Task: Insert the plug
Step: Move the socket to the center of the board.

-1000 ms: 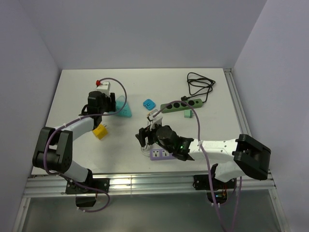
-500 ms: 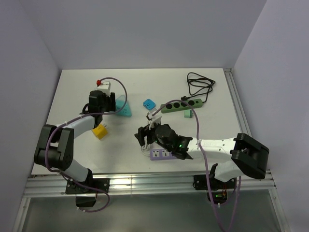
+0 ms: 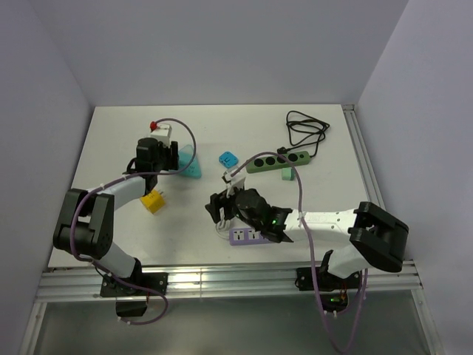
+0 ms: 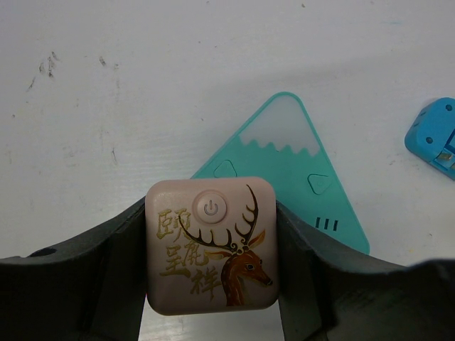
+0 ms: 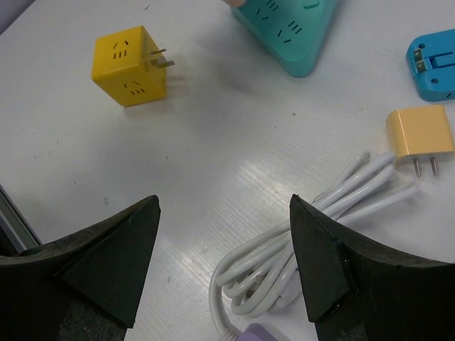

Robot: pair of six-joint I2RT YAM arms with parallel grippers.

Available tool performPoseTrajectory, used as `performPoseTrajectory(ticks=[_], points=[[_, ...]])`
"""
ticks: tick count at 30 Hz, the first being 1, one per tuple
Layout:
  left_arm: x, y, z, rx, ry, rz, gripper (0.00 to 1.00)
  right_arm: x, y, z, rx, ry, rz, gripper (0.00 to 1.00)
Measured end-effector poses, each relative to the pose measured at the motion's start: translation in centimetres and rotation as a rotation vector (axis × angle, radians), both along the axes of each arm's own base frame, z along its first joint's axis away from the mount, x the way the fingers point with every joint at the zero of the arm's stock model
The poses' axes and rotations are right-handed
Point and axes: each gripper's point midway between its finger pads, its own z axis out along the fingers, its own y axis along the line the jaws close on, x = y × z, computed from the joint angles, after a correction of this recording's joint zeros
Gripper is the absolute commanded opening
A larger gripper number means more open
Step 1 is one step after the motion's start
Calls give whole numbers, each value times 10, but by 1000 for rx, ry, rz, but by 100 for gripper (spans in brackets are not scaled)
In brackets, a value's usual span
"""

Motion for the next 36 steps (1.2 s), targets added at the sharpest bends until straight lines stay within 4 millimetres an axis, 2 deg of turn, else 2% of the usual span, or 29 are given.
performPoseTrajectory(ticks=[14,18,23,27,31,36], points=[[15,-1,0,18,-4,-1,0,11,4,1,11,14,2,80],[13,-2,0,17,-5,-3,0,23,11,3,17,27,-6,79],[-9,1,4,2,-9,-6,0,56,21,8,44,56,-36,77],[-23,-2,30,-40,-76,-22,0,88,35,8,80,93,-38,78],[-24,-5,55,-82,-155,-29,0,119,46,-3,110,146,-24,82],[-35,-4,55,-121,-178,-18,0,159,58,-22,132,209,-17,84]])
